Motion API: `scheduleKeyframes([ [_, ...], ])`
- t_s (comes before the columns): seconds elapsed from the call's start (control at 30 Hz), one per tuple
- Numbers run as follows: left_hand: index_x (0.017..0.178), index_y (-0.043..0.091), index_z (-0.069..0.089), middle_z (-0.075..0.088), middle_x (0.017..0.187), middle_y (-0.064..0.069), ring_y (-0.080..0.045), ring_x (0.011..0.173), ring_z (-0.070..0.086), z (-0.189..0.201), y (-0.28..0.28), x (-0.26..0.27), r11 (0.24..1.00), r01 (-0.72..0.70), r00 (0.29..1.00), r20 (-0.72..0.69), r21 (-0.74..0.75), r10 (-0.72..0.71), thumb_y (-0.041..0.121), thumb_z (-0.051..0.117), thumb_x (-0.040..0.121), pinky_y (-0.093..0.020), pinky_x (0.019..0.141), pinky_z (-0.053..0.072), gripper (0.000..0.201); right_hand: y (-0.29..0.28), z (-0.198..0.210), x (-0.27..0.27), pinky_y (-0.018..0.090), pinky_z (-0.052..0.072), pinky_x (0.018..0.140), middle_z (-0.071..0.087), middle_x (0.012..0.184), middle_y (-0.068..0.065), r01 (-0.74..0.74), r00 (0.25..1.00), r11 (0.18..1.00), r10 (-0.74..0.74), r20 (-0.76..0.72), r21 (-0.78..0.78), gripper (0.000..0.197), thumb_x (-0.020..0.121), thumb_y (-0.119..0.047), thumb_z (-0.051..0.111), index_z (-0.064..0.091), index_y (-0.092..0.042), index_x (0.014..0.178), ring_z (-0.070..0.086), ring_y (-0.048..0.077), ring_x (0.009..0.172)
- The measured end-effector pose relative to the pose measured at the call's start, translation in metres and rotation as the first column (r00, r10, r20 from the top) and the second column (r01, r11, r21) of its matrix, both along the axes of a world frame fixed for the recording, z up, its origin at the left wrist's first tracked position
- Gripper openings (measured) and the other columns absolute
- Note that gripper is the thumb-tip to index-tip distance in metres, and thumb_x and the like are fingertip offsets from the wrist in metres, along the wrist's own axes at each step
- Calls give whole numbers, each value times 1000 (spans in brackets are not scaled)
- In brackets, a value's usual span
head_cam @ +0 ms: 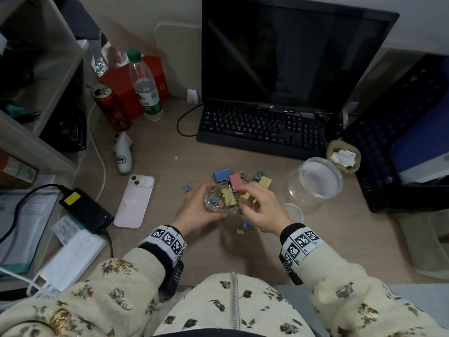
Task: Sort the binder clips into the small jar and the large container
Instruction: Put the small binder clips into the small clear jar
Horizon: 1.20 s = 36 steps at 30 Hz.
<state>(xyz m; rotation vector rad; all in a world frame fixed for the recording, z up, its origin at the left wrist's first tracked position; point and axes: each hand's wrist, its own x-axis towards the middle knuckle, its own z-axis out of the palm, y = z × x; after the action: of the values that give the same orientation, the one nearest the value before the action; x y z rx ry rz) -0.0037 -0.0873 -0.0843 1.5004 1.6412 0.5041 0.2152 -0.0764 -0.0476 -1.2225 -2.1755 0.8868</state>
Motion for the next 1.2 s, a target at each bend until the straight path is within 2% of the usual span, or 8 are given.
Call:
scheduleKeyframes([
  [0.07, 122, 39, 46, 53, 121, 10, -16, 120, 46, -2, -1, -3, 1000, -24, 1000, -5, 14, 24, 46, 89, 57, -40, 101, 42, 78, -3, -6, 7, 31, 49, 79, 55, 107, -5, -79, 974, 985, 109, 198, -153, 41, 80, -35, 56, 60, -19, 118, 52, 9, 91],
  [0.2, 130, 33, 46, 52, 130, 5, -16, 122, 44, -1, -3, -4, 999, -40, 999, -4, -8, 40, 46, 89, 58, -39, 105, 39, 85, -13, -17, 10, 38, 54, 75, 45, 126, -5, -152, 750, 952, 286, 597, -266, 55, 80, -47, 60, 47, -26, 130, 59, 23, 100],
  [0.3, 132, 33, 44, 50, 132, 5, -16, 124, 42, 0, -5, -4, 999, -34, 999, -12, -16, 33, 47, 88, 59, -41, 106, 39, 86, -20, -22, 4, 35, 52, 70, 39, 132, -1, -162, 644, 956, 289, 709, -243, 65, 79, -43, 63, 39, -22, 136, 58, 24, 97],
  [0.47, 133, 32, 45, 52, 131, 5, -16, 124, 41, 0, -5, -8, 999, -33, 999, -17, -18, 33, 49, 88, 58, -40, 106, 39, 87, -28, -26, -6, 32, 45, 62, 44, 127, 3, -166, 622, 961, 275, 734, -219, 49, 85, -27, 57, 42, -20, 132, 58, 27, 95],
  [0.8, 132, 37, 42, 51, 132, 3, -18, 125, 42, -7, -2, -18, 998, -20, 1000, -20, -52, 19, 56, 86, 55, -45, 107, 39, 91, -25, -29, -3, 35, 49, 75, 58, 107, 7, 30, 806, 960, 140, 575, -277, 20, 87, -11, 50, 64, -12, 101, 59, 28, 94],
  [0.93, 131, 37, 42, 52, 130, 4, -18, 124, 42, -9, -1, -19, 999, 14, 1000, -17, -51, -15, 68, 77, 47, -42, 105, 40, 96, -16, -13, -6, 30, 46, 79, 63, 98, 1, 119, 932, 968, -31, 362, -222, 17, 86, -8, 58, 70, -16, 96, 58, 17, 91],
  [1.07, 128, 40, 43, 54, 128, 7, -18, 122, 43, -12, 2, -14, 996, 74, 996, -44, -43, -76, 63, 81, 48, -44, 102, 42, 91, -2, 17, -25, 27, 47, 83, 62, 97, -6, 177, 975, 976, -157, 158, -123, 15, 88, -14, 62, 69, -19, 100, 56, 10, 89],
  [1.2, 120, 47, 45, 60, 117, 12, -19, 116, 51, -12, 8, -6, 993, 111, 992, -53, -29, -113, 66, 80, 45, -44, 96, 48, 86, 0, 33, -36, 24, 48, 77, 65, 105, -7, 68, 991, 989, -52, 120, -130, 23, 90, -27, 64, 67, -23, 112, 58, 11, 87],
])
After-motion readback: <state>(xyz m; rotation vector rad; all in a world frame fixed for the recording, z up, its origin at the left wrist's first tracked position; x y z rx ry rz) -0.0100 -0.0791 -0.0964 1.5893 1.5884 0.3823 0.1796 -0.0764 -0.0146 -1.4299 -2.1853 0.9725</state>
